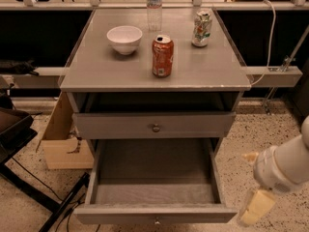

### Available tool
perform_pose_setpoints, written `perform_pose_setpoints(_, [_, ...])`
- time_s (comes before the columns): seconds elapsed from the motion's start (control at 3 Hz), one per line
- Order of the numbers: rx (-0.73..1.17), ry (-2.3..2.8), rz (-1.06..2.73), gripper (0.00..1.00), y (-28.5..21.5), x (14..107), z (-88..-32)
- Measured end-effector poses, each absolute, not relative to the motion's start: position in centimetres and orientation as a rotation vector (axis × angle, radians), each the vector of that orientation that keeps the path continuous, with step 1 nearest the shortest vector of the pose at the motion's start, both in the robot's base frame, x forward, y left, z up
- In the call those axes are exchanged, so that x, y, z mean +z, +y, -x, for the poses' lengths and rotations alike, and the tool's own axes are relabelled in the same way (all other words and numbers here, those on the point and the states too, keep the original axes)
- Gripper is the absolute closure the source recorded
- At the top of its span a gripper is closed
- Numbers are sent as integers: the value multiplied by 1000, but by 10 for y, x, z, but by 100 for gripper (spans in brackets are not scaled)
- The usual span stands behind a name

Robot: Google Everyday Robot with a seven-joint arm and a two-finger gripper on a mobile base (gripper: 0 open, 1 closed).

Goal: Close middle drawer

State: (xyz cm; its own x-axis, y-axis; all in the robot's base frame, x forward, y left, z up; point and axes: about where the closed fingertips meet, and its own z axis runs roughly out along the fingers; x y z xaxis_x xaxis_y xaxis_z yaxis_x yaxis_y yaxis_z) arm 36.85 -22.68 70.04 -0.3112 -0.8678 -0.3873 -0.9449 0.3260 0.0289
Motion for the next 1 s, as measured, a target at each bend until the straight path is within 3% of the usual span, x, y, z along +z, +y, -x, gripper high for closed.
perform_pose_setpoints(0.67, [420,2321,1607,0,-200,578,-332])
perform_pose_setpoints(1.0, [421,2321,1608,0,-200,578,-332])
